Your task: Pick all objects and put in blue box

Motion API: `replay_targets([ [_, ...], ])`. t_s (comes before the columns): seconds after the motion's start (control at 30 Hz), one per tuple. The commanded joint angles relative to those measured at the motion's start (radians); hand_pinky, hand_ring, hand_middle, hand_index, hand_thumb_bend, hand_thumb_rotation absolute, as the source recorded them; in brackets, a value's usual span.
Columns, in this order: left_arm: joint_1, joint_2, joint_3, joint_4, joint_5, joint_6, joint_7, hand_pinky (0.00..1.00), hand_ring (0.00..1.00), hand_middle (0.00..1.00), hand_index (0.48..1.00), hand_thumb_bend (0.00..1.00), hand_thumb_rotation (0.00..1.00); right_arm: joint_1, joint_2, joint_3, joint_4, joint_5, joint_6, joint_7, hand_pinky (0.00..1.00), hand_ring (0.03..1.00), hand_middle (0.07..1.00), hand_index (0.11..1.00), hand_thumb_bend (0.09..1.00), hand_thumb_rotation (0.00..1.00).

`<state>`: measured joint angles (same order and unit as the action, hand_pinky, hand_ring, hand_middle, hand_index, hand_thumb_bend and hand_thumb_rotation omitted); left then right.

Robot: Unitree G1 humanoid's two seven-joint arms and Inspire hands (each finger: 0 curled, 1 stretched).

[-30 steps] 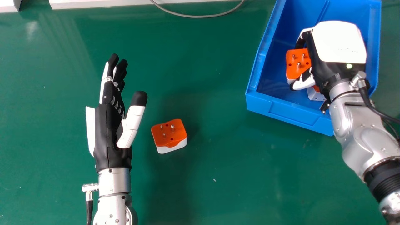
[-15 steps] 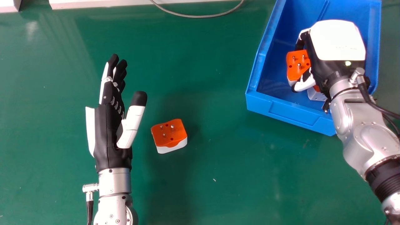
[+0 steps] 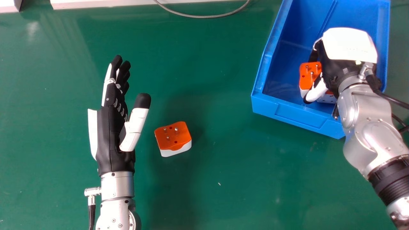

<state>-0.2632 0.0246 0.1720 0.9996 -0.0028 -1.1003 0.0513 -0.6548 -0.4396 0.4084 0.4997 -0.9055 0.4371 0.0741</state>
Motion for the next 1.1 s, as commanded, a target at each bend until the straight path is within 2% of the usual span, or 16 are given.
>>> replay_targets([
  [0.0, -0.013, -0.001, -0.004, 0.002, 0.0, -0.009, -0.002, 0.96, 0.94, 0.92, 0.925, 0.93, 0.76, -0.024, -0.014, -0.002, -0.038, -0.013, 0.015, 0.005, 0.79, 0.879, 0.916, 0.91, 0.88, 0.21],
  [0.13, -0.016, -0.001, -0.004, 0.004, -0.002, -0.008, -0.007, 0.97, 0.94, 0.92, 0.925, 0.93, 0.76, -0.017, -0.025, 0.005, -0.067, -0.02, 0.029, 0.03, 0.93, 0.961, 0.973, 0.971, 0.933, 0.26],
  [0.2, -0.017, -0.001, -0.003, 0.005, -0.004, -0.013, -0.009, 0.97, 0.94, 0.92, 0.925, 0.93, 0.76, -0.012, -0.031, 0.009, -0.084, -0.027, 0.037, 0.042, 0.96, 0.975, 0.983, 0.982, 0.945, 0.27],
  [0.27, -0.019, -0.002, -0.003, 0.004, -0.012, -0.016, -0.018, 0.97, 0.94, 0.92, 0.926, 0.93, 0.76, -0.005, -0.033, 0.007, -0.101, -0.03, 0.046, 0.037, 0.97, 0.984, 0.989, 0.988, 0.954, 0.29],
  [0.43, -0.018, 0.0, -0.003, 0.002, -0.005, -0.015, -0.012, 0.98, 0.94, 0.92, 0.928, 0.92, 0.76, 0.034, -0.03, -0.013, -0.17, -0.029, 0.056, -0.004, 0.99, 0.997, 0.998, 0.998, 0.986, 0.29],
  [0.73, -0.017, -0.003, -0.003, 0.0, -0.01, -0.017, -0.016, 0.98, 0.94, 0.92, 0.926, 0.92, 0.76, 0.192, 0.03, -0.049, -0.394, -0.054, 0.105, -0.158, 1.0, 1.0, 1.0, 1.0, 0.994, 0.28],
  [0.87, -0.016, -0.001, -0.003, 0.002, -0.017, -0.019, -0.028, 0.98, 0.94, 0.92, 0.925, 0.92, 0.76, 0.283, 0.072, -0.087, -0.472, -0.018, 0.037, -0.281, 1.0, 1.0, 1.0, 1.0, 0.987, 0.29],
  [0.9, -0.015, -0.001, -0.002, 0.0, -0.016, -0.017, -0.028, 0.98, 0.94, 0.92, 0.926, 0.92, 0.76, 0.305, 0.081, -0.096, -0.473, -0.006, -0.004, -0.337, 1.0, 1.0, 1.0, 1.0, 0.985, 0.28],
  [1.0, -0.013, -0.003, 0.001, -0.005, -0.026, -0.013, -0.033, 0.98, 0.94, 0.92, 0.927, 0.92, 0.76, 0.353, 0.114, -0.122, -0.457, 0.038, -0.132, -0.499, 1.0, 1.0, 1.0, 1.0, 0.981, 0.29],
  [1.07, -0.012, -0.001, 0.001, -0.004, -0.026, -0.016, -0.036, 0.98, 0.94, 0.92, 0.926, 0.92, 0.76, 0.372, 0.144, -0.133, -0.433, 0.058, -0.199, -0.594, 1.0, 1.0, 1.0, 1.0, 0.971, 0.31],
])
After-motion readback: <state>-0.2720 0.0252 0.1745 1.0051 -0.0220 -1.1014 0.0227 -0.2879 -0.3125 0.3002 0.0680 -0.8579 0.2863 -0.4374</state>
